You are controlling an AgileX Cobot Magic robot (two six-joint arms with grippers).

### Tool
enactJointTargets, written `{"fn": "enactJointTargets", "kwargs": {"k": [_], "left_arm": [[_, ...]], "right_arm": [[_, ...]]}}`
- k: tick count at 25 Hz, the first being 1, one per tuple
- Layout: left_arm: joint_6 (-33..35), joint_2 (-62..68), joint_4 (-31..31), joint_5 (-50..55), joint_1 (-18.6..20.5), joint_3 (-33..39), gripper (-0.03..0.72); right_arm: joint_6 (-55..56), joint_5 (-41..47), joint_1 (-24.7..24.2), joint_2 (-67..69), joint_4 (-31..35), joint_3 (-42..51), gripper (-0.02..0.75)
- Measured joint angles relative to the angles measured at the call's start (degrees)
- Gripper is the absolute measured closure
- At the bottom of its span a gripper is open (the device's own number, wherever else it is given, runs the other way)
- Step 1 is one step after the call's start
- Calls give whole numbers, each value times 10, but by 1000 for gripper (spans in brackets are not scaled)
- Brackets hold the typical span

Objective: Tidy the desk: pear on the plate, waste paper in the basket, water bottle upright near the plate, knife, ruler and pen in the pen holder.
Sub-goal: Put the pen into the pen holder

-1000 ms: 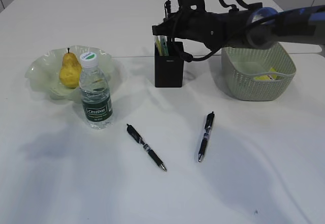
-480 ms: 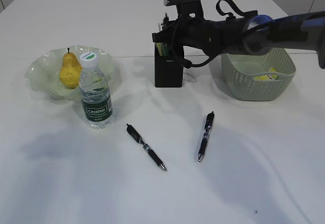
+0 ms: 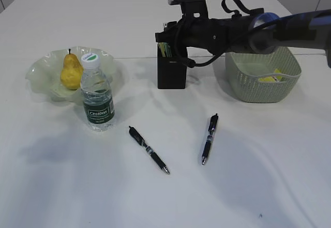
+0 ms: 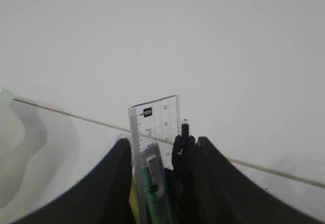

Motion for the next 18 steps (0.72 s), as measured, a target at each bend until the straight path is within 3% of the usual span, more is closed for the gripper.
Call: {"fn": "enactJointTargets", "kwargs": {"k": [5, 18], "left_arm": [[0, 0, 0, 3, 0, 0, 223], [0, 0, 0, 7, 0, 0, 223]], "right_arm": [[0, 83, 0, -35, -4, 0, 430], [0, 441, 0, -194, -11, 0, 427]]}}
